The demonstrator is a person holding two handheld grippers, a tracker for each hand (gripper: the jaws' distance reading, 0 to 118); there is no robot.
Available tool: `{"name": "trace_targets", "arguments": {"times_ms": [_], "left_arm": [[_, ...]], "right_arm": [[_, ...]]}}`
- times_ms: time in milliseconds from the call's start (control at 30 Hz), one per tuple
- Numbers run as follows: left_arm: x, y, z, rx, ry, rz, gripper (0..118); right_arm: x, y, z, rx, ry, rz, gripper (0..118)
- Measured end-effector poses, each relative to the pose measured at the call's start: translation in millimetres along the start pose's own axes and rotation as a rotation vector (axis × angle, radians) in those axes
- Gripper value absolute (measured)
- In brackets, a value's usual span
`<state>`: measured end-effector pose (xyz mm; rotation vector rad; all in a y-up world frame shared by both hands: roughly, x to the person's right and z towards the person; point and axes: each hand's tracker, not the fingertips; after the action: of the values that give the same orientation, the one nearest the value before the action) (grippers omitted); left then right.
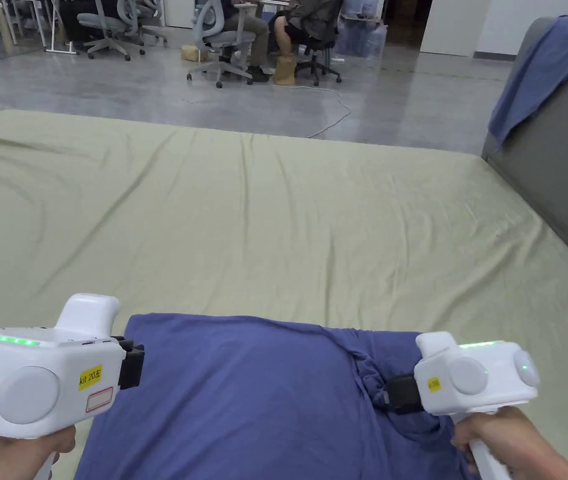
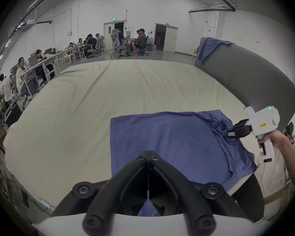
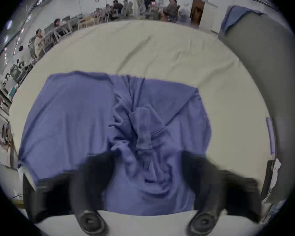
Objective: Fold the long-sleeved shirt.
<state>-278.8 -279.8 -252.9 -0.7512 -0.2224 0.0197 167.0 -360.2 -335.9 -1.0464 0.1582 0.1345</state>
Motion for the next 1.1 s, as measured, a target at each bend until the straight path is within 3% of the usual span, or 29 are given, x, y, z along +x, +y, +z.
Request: {"name": "trace_targets", "arguments": {"times_ms": [133,167,200,233,267,333,400,500,533,600,633,767,867,967,1000,1067,1100], "left_arm": [[2,3,-6,0.003,-0.003,-0.007,0],[2,4,-8,0.002,-0.002,-0.005,0],[2,5,-14,0.0,0.001,-0.001,0],[3,6,-18,-0.001,0.006,0.003,0],[0,7,-23,-0.003,0.008,0.004,0],[-1,13,-39,-0.013,0.018,0.0,0],[-7,22,-58,-0.022,0.045,0.005,0],[-25,46,-97,-0.022,0.081,0.007,0],[-33,56,-112,-0.016,0.117,0.019,28],[-50,72,-150,-0.06,0.135,0.053,103],[-60,78,-173,-0.09,0.179,0.073,118],[-86,82,-237,-0.176,0.259,0.089,116],[-93,72,-265,-0.291,0.241,0.139,107],[-87,59,-271,-0.28,0.252,0.117,101],[-83,61,-266,-0.249,0.273,0.112,89],[-76,68,-254,-0.234,0.217,0.097,3],[-70,74,-245,-0.208,0.195,0.069,2]], "right_arm": [[8,-6,64,0.182,0.027,-0.026,106],[10,-7,71,0.197,0.016,-0.038,95],[12,-9,81,0.225,0.014,-0.05,69],[12,-9,86,0.245,0.016,-0.05,11],[13,-9,89,0.248,0.01,-0.047,0],[15,-8,89,0.254,-0.009,-0.062,0],[19,-6,85,0.252,0.071,-0.063,0],[19,4,74,0.23,0.066,-0.065,0],[18,6,71,0.229,0.061,-0.051,0],[16,8,66,0.229,0.053,-0.034,0],[14,10,60,0.227,0.058,-0.032,0],[21,14,45,0.187,0.134,-0.079,0],[30,18,36,0.168,0.093,-0.075,0],[38,25,28,0.155,0.053,-0.059,0],[44,30,24,0.15,0.048,-0.06,0],[50,39,20,0.149,0.037,-0.063,0],[53,46,18,0.152,0.021,-0.065,0]]}}
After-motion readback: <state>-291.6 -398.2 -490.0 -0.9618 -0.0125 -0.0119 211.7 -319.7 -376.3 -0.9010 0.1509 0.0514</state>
